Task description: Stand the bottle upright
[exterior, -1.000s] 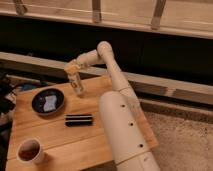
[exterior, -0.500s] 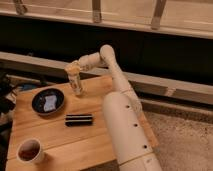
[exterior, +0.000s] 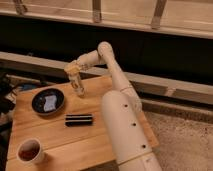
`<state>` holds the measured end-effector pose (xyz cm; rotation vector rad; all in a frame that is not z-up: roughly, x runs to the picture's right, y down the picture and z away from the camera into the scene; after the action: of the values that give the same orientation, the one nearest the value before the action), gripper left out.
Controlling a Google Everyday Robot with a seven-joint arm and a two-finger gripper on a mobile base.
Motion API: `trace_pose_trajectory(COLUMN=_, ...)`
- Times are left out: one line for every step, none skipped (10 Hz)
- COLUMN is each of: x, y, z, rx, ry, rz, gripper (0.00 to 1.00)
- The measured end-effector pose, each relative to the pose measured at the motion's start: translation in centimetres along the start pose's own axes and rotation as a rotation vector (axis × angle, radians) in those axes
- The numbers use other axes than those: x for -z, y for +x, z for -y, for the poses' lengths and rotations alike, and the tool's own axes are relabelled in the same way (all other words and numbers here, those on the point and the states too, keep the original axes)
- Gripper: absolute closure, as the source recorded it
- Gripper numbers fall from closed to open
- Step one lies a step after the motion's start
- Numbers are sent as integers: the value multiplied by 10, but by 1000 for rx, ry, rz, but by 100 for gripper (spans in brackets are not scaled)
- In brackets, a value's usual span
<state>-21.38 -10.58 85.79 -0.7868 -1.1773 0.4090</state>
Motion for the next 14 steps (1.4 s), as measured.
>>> trace_pose_trajectory(x=6, y=3, z=-2, rx=-3, ry=10, rz=11, gripper=100)
trace_pose_trajectory(x=11, y=10, z=-6, rx=-12, ry=17, rz=21, gripper=100)
trace_pose_trajectory(x=15, y=14, z=-8, rx=-20, ry=22, rz=31, gripper=100)
trace_pose_trajectory(x=14, y=19, z=-9, rx=-29, ry=22, rz=40, gripper=100)
trace_pose_trajectory(x=13, y=22, z=-11, rx=-30, ry=21, rz=52, gripper=100)
trace_pose_trajectory(x=14, y=26, z=-11, rx=-26, ry=23, rz=65, gripper=100)
trace_pose_trajectory(x=17, y=28, z=-11, rx=-16, ry=29, rz=81, gripper=100)
trace_pose_trajectory(x=17, y=29, z=-9, rx=3, ry=32, rz=109, gripper=100)
trace_pose_trajectory(x=16, y=29, z=-8, rx=21, ry=30, rz=133, gripper=100)
trace_pose_trajectory(x=14, y=28, z=-8, rx=35, ry=21, rz=151, gripper=99)
trace_pose_trajectory(x=13, y=28, z=-8, rx=49, ry=12, rz=183, gripper=93)
trace_pose_trajectory(x=13, y=30, z=-9, rx=52, ry=8, rz=205, gripper=82)
trace_pose_trajectory(x=14, y=31, z=-10, rx=49, ry=5, rz=209, gripper=73)
trace_pose_trajectory(x=15, y=32, z=-11, rx=46, ry=3, rz=212, gripper=64)
